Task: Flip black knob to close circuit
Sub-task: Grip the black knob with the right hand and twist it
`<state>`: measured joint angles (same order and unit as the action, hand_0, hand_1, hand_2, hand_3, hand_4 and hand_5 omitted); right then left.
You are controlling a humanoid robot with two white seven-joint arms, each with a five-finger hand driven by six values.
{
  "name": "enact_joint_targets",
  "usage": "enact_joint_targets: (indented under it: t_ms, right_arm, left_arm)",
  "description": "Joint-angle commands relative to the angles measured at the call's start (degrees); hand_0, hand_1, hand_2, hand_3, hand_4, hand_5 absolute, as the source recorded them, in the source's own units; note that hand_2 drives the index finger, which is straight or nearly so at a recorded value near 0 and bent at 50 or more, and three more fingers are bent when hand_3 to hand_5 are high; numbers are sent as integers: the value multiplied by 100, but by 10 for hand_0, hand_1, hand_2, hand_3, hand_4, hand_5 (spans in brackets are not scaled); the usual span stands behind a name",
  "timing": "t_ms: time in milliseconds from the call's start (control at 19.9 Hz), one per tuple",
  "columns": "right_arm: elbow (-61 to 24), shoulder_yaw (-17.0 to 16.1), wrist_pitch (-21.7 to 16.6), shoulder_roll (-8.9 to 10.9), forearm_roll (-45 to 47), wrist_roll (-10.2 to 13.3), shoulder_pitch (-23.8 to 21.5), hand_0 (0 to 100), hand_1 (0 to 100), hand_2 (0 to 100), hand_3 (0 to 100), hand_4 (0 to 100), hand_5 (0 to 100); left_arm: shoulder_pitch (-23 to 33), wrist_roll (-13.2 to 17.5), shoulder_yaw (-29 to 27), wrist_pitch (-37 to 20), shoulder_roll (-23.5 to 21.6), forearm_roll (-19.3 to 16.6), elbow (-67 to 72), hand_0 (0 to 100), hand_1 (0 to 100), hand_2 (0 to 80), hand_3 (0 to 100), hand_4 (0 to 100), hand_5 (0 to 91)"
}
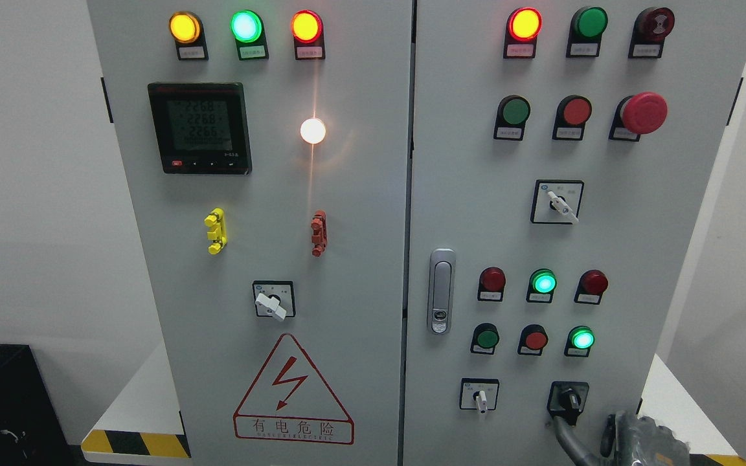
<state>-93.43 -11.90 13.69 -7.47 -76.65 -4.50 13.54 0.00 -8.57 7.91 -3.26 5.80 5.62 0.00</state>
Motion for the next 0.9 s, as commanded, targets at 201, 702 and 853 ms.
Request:
enact_joint_targets:
  t_ms: [201,702,853]
  right_arm:
    - [27,-76,11,0,54,11,105,0,27,844,1000,990,1000]
    - [9,-120,11,0,63,11,105,0,21,841,1000,990,1000]
    - [0,-164,2,8,63,11,105,0,18,840,1000,990,1000]
  left_arm:
    - [132,-5,0,0,0,0,-167,120,556,0,0,0,0]
    - [132,-5,0,0,0,0,-167,120,556,0,0,0,0]
    - [132,-5,0,0,0,0,-167,120,556,0,0,0,0]
